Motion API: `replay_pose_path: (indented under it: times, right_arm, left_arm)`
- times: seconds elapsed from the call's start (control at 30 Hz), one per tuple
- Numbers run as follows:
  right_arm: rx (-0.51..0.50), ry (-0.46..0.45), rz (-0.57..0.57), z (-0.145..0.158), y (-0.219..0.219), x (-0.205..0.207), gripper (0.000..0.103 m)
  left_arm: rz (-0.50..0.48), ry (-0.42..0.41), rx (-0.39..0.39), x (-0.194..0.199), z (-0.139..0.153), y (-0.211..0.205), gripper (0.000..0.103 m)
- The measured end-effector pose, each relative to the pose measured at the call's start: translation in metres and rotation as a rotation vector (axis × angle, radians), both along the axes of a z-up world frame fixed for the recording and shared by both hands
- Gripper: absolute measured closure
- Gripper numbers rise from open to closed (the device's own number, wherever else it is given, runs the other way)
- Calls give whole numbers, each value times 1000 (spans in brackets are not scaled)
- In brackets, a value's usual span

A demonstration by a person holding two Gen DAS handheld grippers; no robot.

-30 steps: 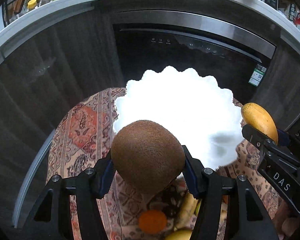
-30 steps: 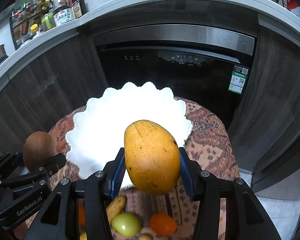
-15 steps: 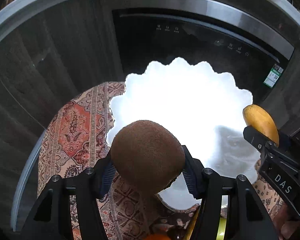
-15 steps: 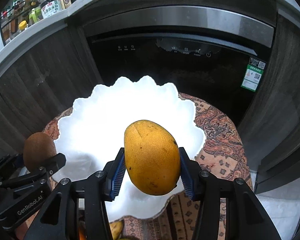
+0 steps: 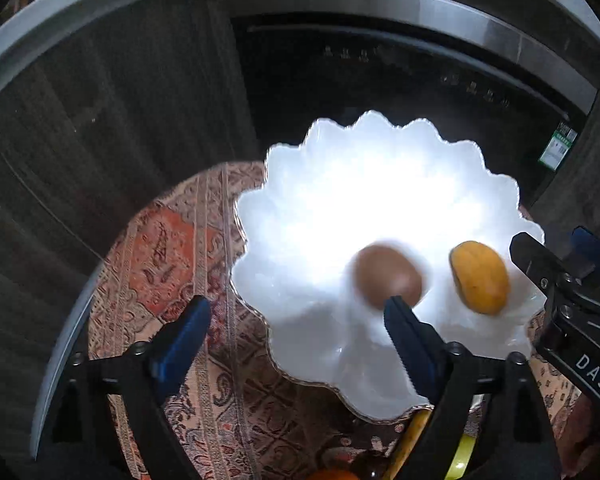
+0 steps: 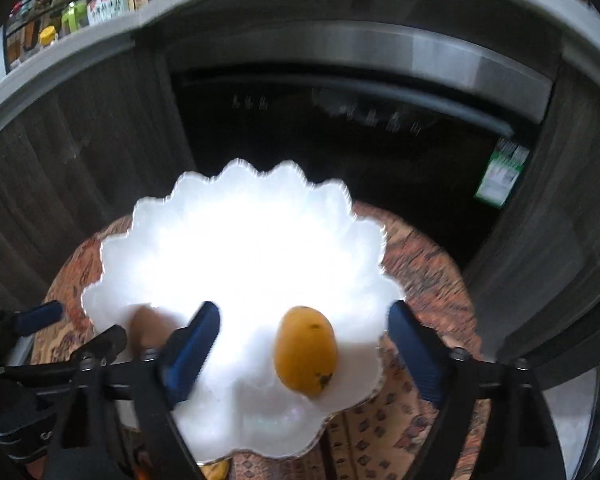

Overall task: Organize fruits
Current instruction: 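Open both tools over the white bowl, dropping kiwi and mango inside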

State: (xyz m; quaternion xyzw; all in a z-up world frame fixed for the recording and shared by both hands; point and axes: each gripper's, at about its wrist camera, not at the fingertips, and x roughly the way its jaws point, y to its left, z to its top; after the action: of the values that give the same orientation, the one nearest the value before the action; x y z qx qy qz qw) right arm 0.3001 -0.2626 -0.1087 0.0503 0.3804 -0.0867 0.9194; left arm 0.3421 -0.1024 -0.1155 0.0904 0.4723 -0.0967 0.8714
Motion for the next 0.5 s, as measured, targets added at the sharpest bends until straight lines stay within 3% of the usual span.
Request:
replay_pose_path:
  times: [0.2, 0.5]
  right_arm:
    - [26, -24, -25, 16, -6, -11, 14]
    - [44, -54, -68, 43, -6, -47, 13]
  left_arm:
    - [-2, -44, 5, -13, 23, 2, 1]
    - [-25, -95, -1, -43, 58, 10, 1]
